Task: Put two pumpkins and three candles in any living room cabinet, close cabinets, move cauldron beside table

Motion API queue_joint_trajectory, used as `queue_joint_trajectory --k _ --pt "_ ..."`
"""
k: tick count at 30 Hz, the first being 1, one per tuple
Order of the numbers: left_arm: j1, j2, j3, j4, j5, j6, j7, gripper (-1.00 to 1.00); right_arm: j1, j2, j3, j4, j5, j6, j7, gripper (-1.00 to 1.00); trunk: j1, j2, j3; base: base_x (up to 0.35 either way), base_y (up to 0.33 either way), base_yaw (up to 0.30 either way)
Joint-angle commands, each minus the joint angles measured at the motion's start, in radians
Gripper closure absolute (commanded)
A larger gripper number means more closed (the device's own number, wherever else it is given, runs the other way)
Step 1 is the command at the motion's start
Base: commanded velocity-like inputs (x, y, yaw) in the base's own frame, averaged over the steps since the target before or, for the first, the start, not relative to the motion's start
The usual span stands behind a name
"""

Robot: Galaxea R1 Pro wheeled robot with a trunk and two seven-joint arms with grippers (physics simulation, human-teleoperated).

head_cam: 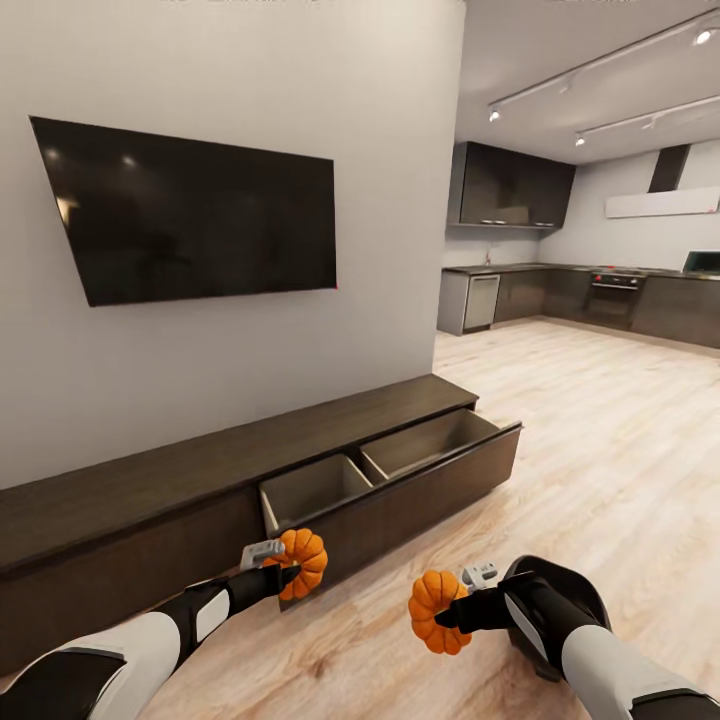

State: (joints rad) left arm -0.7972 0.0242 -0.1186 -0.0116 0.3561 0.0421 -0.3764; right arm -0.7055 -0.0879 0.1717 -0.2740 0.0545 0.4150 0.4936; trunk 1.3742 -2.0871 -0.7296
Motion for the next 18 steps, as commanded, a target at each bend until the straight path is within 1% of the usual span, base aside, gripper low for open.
queue_joint_trajectory --k 1,18 --pt "0.000 0.000 -0.009 -0.001 0.009 0.004 -0.001 1.00 0.000 0.000 0.002 -0.002 0.004 0.005 0.003 1.00 -0.004 0.007 0.002 0.000 0.000 0.000" --pt "0.000 0.000 -0.009 -0.001 0.009 0.004 -0.001 1.00 0.000 -0.001 0.002 -0.002 0.004 0.005 0.003 1.00 -0.069 0.126 0.055 0.000 0.000 0.000"
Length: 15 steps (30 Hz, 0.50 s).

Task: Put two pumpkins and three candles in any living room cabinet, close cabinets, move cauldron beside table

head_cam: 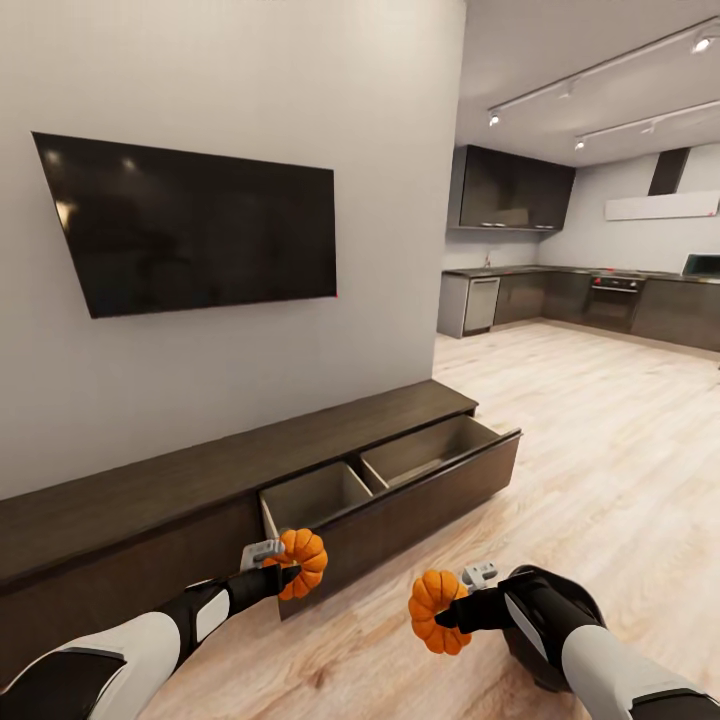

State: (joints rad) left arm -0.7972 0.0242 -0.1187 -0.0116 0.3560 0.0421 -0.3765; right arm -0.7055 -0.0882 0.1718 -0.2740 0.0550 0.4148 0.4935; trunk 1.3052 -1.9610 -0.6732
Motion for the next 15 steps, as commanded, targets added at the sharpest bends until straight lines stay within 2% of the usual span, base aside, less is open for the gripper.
queue_joint_trajectory --k 1,15 --pt "0.000 0.000 -0.009 -0.001 0.009 0.004 -0.001 1.00 0.000 -0.001 0.002 -0.002 0.003 0.005 0.003 1.00 -0.004 0.007 0.002 0.000 0.000 0.000" --pt "0.000 0.000 -0.009 -0.001 0.009 0.004 -0.001 1.00 0.000 -0.001 0.001 -0.002 0.002 0.005 0.003 1.00 -0.058 0.105 0.046 0.000 0.000 0.015"
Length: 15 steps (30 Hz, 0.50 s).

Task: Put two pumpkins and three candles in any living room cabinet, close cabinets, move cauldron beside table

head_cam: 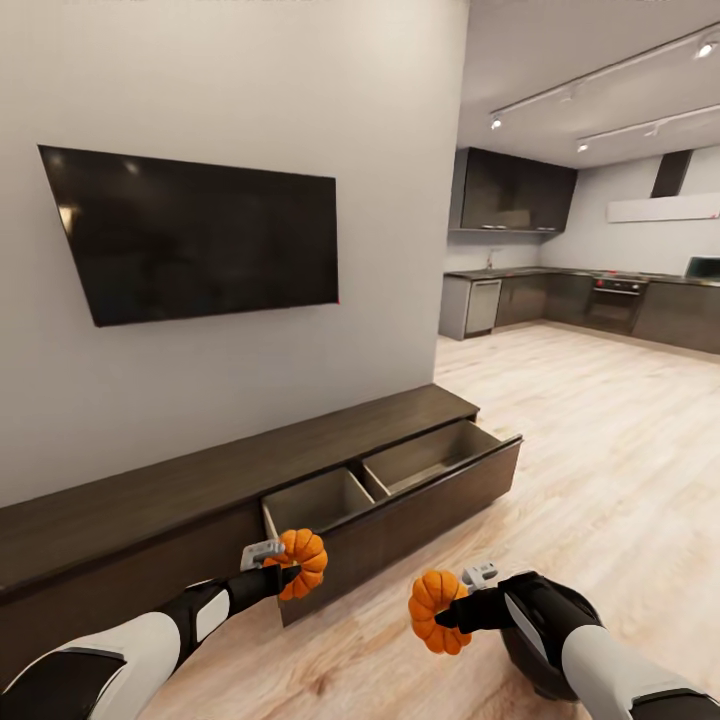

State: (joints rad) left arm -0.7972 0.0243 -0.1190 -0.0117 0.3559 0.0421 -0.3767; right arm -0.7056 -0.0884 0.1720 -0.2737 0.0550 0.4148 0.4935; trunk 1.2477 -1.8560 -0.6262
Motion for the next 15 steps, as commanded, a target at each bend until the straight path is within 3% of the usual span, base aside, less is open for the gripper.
queue_joint_trajectory --k 1,8,15 --pt "0.000 0.000 -0.008 -0.001 0.009 0.004 -0.001 1.00 0.000 -0.001 0.001 -0.002 0.002 0.005 0.004 1.00 -0.004 0.007 0.002 0.000 0.000 0.170" --pt "0.000 0.000 -0.008 -0.001 0.009 0.004 -0.001 1.00 0.000 0.000 0.001 -0.002 0.002 0.005 0.004 1.00 -0.031 0.056 0.024 0.000 0.000 0.251" --pt "0.000 0.000 -0.008 -0.001 0.009 0.004 -0.001 1.00 0.000 0.000 0.000 -0.002 0.002 0.005 0.004 1.00 -0.058 0.105 0.046 0.000 0.000 0.045"
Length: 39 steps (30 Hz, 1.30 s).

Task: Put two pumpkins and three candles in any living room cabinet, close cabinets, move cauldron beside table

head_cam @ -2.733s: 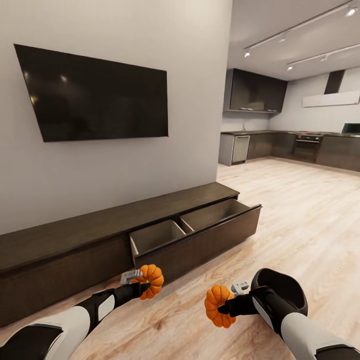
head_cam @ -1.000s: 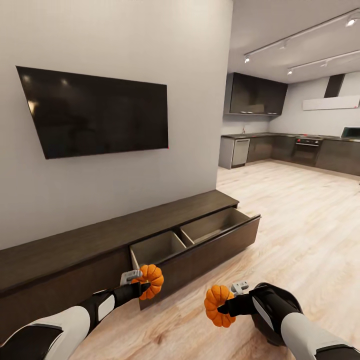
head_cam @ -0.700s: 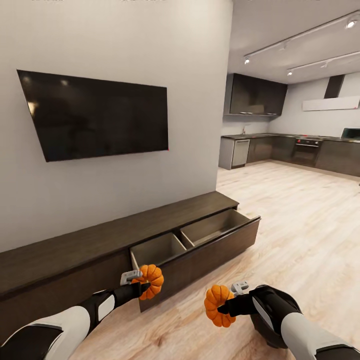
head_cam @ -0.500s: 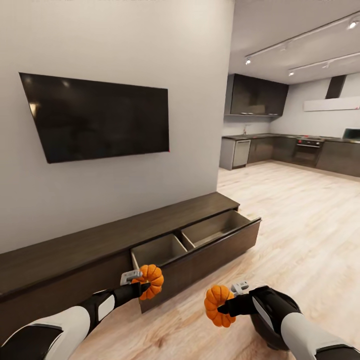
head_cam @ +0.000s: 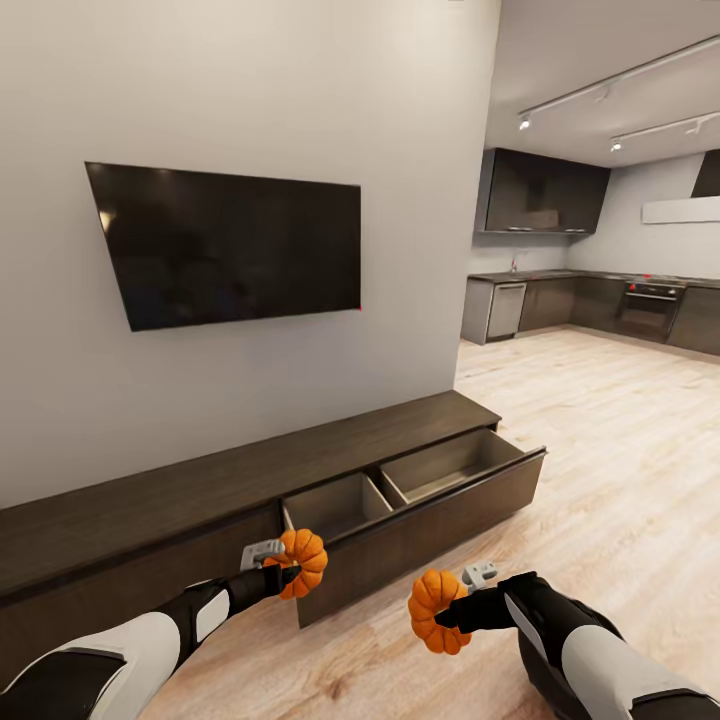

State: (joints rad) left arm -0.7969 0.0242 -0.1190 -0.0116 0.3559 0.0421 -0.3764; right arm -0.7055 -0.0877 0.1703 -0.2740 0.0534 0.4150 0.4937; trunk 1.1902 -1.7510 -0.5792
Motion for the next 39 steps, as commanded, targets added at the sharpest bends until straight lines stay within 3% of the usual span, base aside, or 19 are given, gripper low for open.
queue_joint_trajectory --k 1,39 --pt "0.000 0.000 -0.008 -0.001 0.009 0.004 -0.001 1.00 0.000 -0.001 0.002 -0.002 0.003 0.005 0.003 1.00 -0.004 0.007 0.002 0.000 0.000 0.007" --pt "-0.001 -0.001 -0.008 -0.002 0.010 0.004 -0.002 1.00 0.000 -0.001 -0.003 -0.004 0.003 0.005 0.005 1.00 -0.150 0.273 0.121 0.000 0.000 0.000"
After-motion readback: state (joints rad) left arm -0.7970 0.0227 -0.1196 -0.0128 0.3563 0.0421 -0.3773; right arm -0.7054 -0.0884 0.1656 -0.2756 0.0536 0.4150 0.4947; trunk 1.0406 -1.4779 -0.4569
